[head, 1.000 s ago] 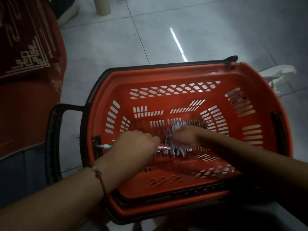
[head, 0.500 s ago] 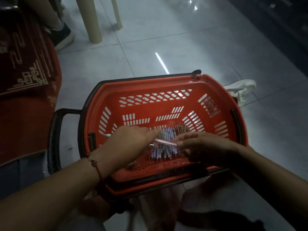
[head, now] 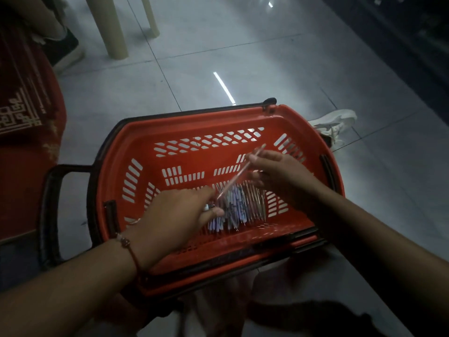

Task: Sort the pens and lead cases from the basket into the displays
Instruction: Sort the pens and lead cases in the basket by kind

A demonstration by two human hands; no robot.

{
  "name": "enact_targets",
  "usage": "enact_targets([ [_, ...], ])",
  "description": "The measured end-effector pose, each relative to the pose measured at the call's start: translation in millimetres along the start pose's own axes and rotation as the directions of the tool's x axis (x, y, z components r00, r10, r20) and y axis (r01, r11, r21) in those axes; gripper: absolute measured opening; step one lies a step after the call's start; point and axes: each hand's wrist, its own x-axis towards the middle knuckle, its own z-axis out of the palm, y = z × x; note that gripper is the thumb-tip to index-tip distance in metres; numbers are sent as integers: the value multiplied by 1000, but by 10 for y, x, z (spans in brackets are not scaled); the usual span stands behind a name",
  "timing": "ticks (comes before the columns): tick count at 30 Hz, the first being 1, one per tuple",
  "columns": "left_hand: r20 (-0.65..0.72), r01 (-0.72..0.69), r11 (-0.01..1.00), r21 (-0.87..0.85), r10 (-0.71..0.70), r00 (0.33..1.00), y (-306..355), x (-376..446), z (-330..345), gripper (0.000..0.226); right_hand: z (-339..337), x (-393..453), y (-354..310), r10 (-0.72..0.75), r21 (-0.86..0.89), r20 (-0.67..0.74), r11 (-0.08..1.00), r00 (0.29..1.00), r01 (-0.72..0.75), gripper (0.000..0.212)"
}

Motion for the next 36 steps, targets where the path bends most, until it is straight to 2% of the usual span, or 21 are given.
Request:
enact_targets([
  [3,24,115,992,-45,-114,993,-47,40,32,26,-184,412,116,-60,-258,-184,966,981,11,18],
  [5,29,186,977,-104,-184,983,-57,80,41,19,-308,719,285,-10,-393,-232,916,973,-84,17],
  [7,67,218,966,-140,-211,975,-60,106,63,14,-421,1023,514,106,-480,-269,847,957,-228,17],
  [9,99,204,968,-146,-191,977,-71,126,90,13,-529,1304,754,169,-614,-321,712,932,-341,21],
  [11,103,166,977,-131,-153,983,-97,148,130,15,-598,1512,926,196,-752,-352,523,915,-401,23],
  [14,120,124,988,-94,-113,986,-152,185,172,5,-609,1666,1053,264,-810,-379,369,887,-456,26],
  [17,114,61,996,-65,-53,992,-213,188,211,22,-570,1746,1131,306,-841,-419,224,855,-492,32],
  [20,133,33,997,-69,-23,991,-261,184,236,24,-518,1772,1171,342,-853,-415,177,843,-491,31],
  [21,133,36,996,-83,-24,991,-277,186,252,22,-480,1728,1130,349,-862,-393,182,851,-473,30],
  [23,120,67,989,-133,-51,991,-306,193,281,19,-369,1623,1015,284,-898,-298,240,911,-368,28],
  [25,97,83,981,-178,-66,993,-325,197,299,17,-224,1381,818,227,-896,-109,400,968,-195,22],
  [26,81,77,977,-197,-62,995,-321,203,295,17,-149,1206,707,242,-809,-37,562,969,-172,18],
  [27,61,71,975,-210,-60,996,-306,208,278,17,-85,1008,608,292,-651,36,733,956,-199,19],
  [28,33,67,975,-214,-61,998,-283,214,248,16,-27,790,520,333,-466,135,853,933,-237,21],
  [29,6,69,974,-217,-69,998,-252,215,209,14,20,590,464,358,-330,231,904,905,-273,24],
  [31,-51,88,959,-271,-106,993,-195,217,140,10,146,248,435,361,-175,355,932,863,-318,30],
  [32,-71,100,941,-323,-129,989,-157,217,104,8,231,119,449,335,-107,377,942,863,-319,32],
  [36,-122,139,853,-504,-229,966,-13,213,4,12,500,-174,528,159,67,234,981,959,-180,27],
])
